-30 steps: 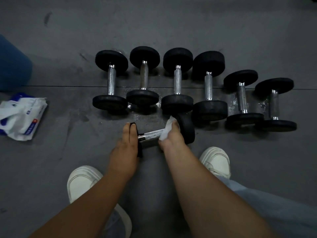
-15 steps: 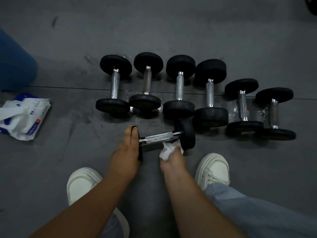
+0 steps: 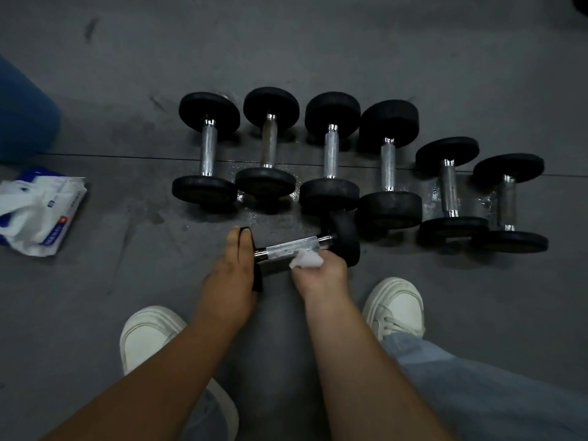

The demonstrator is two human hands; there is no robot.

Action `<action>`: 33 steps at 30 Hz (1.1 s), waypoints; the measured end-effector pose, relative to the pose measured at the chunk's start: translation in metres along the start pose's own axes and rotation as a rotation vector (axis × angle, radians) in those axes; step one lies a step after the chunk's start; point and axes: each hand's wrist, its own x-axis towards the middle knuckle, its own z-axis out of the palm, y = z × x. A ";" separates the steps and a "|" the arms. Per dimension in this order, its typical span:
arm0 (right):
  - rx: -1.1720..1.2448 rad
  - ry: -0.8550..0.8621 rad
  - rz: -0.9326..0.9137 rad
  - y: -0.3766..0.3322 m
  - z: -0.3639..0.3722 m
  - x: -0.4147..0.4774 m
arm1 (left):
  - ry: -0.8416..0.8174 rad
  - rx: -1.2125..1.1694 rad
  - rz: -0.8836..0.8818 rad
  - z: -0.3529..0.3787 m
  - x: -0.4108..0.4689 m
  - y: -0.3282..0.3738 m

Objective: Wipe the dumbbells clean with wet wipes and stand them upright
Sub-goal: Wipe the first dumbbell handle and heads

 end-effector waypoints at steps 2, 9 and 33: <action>0.078 -0.065 0.015 0.005 -0.016 -0.005 | -0.003 -0.019 0.006 0.001 0.000 -0.001; -0.025 0.119 0.051 0.005 -0.003 0.017 | -0.001 -0.011 0.010 -0.002 -0.001 0.001; 0.208 -0.121 0.084 0.002 0.001 0.001 | -0.006 -0.014 0.018 0.002 0.001 -0.001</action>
